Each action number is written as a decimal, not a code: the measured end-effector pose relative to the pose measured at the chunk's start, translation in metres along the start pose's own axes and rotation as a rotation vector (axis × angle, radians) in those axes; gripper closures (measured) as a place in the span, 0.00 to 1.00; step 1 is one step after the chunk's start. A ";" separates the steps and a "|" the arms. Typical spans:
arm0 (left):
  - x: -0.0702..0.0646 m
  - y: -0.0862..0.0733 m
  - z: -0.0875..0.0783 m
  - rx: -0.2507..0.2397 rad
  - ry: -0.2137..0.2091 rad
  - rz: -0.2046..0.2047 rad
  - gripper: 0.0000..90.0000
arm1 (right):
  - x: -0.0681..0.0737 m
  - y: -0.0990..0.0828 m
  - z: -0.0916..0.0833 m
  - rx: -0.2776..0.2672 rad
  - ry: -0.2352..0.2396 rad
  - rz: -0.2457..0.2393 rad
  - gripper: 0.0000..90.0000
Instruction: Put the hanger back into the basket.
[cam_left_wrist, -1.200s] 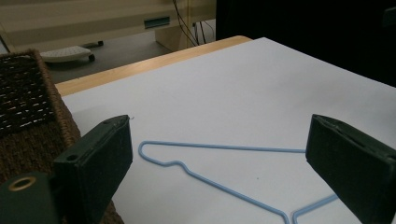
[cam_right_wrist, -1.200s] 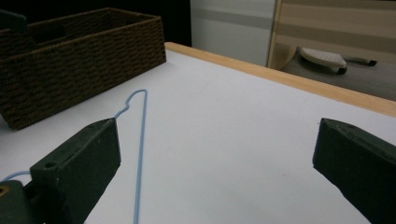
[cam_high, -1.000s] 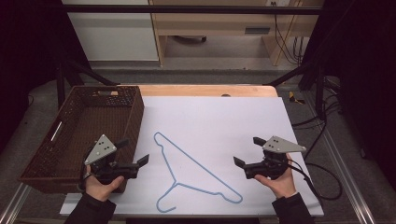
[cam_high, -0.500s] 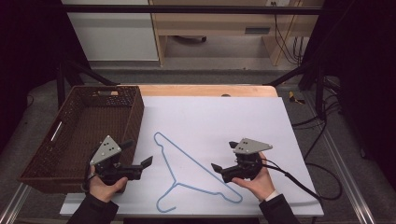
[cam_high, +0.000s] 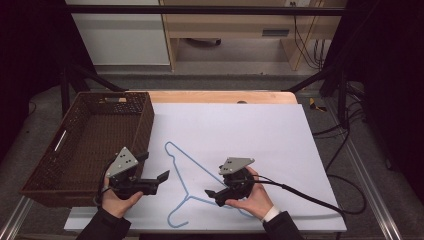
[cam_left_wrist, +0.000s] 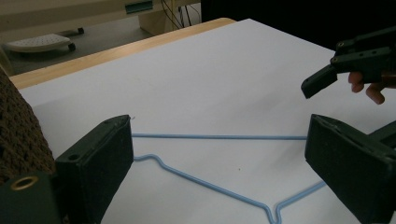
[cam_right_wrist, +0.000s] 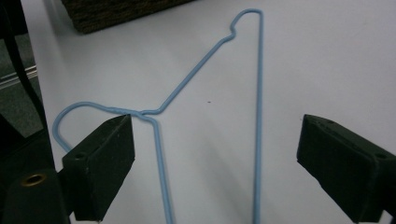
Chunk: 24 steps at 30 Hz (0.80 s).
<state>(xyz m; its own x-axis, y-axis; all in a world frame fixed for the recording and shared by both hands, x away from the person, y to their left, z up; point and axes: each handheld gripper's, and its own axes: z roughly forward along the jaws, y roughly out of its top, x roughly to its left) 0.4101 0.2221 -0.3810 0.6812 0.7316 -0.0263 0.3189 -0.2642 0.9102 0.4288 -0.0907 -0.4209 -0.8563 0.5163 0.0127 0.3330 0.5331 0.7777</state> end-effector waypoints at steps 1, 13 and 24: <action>0.000 0.000 0.000 0.002 -0.002 0.002 0.09 | 0.002 0.001 0.004 0.011 0.011 -0.001 0.15; -0.003 -0.002 0.004 0.015 -0.012 0.010 0.09 | 0.018 -0.008 0.036 0.121 0.057 -0.049 0.34; -0.004 -0.002 0.005 0.020 -0.016 0.015 0.09 | 0.021 -0.015 0.046 0.182 0.091 -0.062 0.62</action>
<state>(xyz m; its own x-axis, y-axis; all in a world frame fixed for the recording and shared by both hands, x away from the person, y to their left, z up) 0.4103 0.2166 -0.3851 0.6962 0.7176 -0.0198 0.3220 -0.2875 0.9020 0.4246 -0.0568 -0.4613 -0.9066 0.4208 0.0314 0.3376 0.6787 0.6523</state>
